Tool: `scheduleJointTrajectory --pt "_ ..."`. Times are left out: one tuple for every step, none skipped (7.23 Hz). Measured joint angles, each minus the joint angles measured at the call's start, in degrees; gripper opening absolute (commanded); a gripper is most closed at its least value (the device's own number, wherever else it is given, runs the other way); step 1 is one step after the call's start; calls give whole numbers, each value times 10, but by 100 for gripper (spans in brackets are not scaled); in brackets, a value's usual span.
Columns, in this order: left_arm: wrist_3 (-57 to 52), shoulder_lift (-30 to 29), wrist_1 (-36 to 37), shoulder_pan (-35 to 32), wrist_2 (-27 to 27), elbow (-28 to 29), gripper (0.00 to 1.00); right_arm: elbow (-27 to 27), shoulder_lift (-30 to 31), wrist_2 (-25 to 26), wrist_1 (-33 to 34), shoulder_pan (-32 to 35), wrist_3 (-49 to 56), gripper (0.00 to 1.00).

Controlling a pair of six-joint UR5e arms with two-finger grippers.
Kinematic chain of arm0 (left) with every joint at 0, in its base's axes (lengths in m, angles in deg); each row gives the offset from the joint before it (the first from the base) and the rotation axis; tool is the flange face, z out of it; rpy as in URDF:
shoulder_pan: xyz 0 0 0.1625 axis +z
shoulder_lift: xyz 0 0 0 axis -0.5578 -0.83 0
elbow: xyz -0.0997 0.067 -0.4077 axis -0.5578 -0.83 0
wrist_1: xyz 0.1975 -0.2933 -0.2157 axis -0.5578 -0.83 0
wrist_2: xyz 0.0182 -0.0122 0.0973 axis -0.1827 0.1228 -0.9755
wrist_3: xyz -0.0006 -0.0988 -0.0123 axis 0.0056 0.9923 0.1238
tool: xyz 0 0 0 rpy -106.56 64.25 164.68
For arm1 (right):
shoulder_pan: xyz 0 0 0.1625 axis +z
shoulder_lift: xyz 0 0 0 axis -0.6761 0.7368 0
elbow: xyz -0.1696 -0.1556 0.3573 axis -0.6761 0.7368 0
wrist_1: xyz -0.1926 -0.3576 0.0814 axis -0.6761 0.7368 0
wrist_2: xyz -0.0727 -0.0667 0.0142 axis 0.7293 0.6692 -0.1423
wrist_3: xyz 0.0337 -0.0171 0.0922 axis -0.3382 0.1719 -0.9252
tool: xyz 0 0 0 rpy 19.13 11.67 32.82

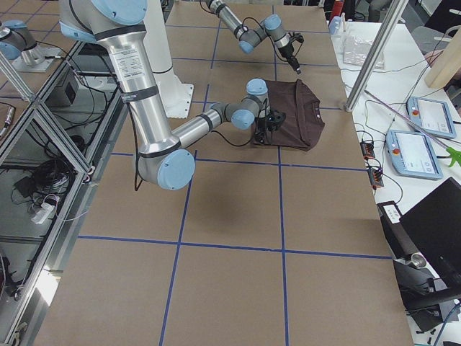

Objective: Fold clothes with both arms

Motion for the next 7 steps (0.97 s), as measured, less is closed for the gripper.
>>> scheduleJointTrajectory --pt "0 0 0 1 0 0 66 -4 8 5 0 -14 -4 82" --pt "0 0 1 1 0 0 66 -5 11 7 0 -23 -5 77" --pt "-1 1 1 1 0 0 66 -5 13 8 0 -28 -6 54" --pt "-1 1 1 2 0 0 66 -6 15 8 0 -30 -6 24" --pt "-2 1 1 2 0 1 66 -7 17 8 0 -31 -6 0" --pt "-2 1 1 2 0 1 66 -8 24 8 0 -31 -6 0" --pt "-2 0 2 2 0 1 66 -11 32 7 0 -31 -6 0"
